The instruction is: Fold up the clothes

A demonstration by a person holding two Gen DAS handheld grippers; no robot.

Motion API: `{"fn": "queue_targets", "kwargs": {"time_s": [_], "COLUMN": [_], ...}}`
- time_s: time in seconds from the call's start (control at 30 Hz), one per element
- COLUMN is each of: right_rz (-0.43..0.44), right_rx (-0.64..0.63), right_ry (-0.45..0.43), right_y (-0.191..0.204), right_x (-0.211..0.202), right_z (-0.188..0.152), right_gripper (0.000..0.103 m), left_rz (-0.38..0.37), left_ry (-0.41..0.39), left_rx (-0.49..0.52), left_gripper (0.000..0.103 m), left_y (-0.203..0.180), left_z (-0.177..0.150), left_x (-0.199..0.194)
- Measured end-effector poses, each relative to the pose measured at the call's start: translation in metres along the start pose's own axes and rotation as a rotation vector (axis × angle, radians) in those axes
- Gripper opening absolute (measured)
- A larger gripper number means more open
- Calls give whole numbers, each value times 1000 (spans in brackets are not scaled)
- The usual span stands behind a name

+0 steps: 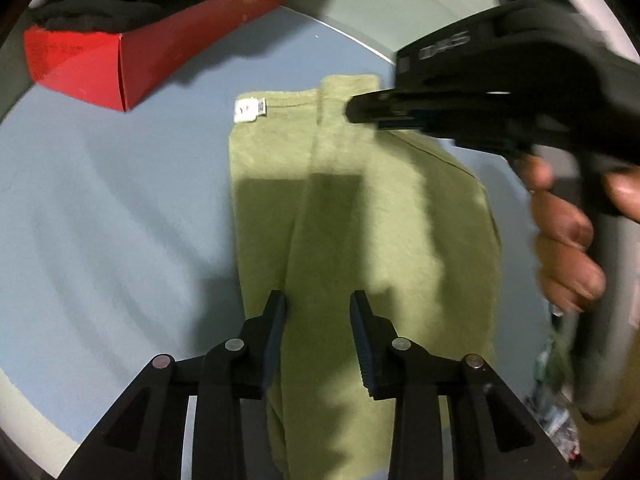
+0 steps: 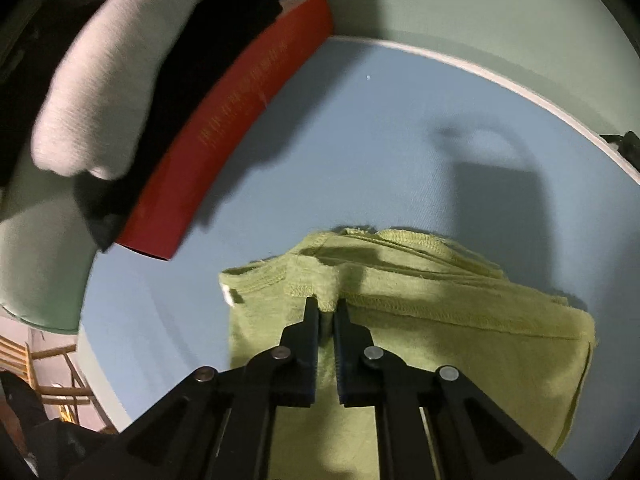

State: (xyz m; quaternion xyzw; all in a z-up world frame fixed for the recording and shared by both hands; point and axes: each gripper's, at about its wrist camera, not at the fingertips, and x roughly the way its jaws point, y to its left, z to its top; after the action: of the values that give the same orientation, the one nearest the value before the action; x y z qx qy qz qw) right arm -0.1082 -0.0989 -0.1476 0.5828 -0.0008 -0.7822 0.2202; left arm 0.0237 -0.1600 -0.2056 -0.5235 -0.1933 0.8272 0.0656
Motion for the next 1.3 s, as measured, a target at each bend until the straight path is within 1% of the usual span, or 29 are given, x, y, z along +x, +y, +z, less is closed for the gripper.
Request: {"fn": "queue_targets", "kwargs": {"time_s": [0.07,0.13,0.17,0.23,0.27,0.37,0.43,0.57,0.7,0.8,0.83,0.9,1.0,1.03,1.07,1.1,1.13,1.17,1.23,1.27,1.3], "right_rz": [-3,-12,-22,-27,-21,3,22,36,58,57,56,53,33,25,18,24,35,64,133,144,148], "right_rx": [6,0,-4,2,9,43,52,4,-58,-91,-99,-113,-134,-141,-148,-131,-106,-85,-44,-26,-7], "right_ry": [-29,-50,-60,-62,-57,-47,-57,-96,-108,-93,-79,-48,-3,11,24,29,31,21,-7,-34,-64], "right_y": [0,0,-1,-8,-14,-19,-23,-6,15,31,35,44,51,53,55,52,47,38,20,6,-10], "right_x": [-12,-21,-26,-30,-31,-26,-30,-40,-42,-35,-28,-12,15,23,32,33,32,22,-1,-17,-34], "right_z": [-4,-8,-10,-13,-14,-16,-18,-9,-6,-5,-4,-3,-2,-1,-1,-1,-1,-2,-6,-12,-18], "right_gripper": [7,7,7,7,7,7,7,7,7,7,7,7,8,14,27,35,44,48,49,50,52], "left_rz": [1,-26,-29,-35,-38,-37,-64,-100,-89,-58,-43,-20,-1,6,17,28,38,28,4,-10,-18], "left_ry": [-11,-22,-27,-38,-43,-54,-76,-113,-139,-115,-101,-82,-52,-38,-24,-10,-4,-5,1,7,8], "left_rx": [-24,-49,-45,-39,-36,-45,-61,-106,-146,-193,-213,-237,-270,-275,-272,-269,-271,-279,-310,-332,-356], "left_gripper": [34,34,33,17,5,4,4,4,4,4,4,4,4,4,4,4,5,6,10,20,35], "left_y": [1,2,1,-1,-2,-3,0,13,24,34,39,46,57,58,58,58,59,60,64,66,67], "left_z": [-1,-2,-3,-5,-6,-8,-5,-17,-26,-26,-26,-39,-45,-46,-47,-48,-50,-51,-52,-52,-53], "left_x": [2,1,0,-2,-3,-9,-16,-49,-65,-55,-50,-50,-42,-38,-33,-28,-24,-24,-27,-30,-35]}}
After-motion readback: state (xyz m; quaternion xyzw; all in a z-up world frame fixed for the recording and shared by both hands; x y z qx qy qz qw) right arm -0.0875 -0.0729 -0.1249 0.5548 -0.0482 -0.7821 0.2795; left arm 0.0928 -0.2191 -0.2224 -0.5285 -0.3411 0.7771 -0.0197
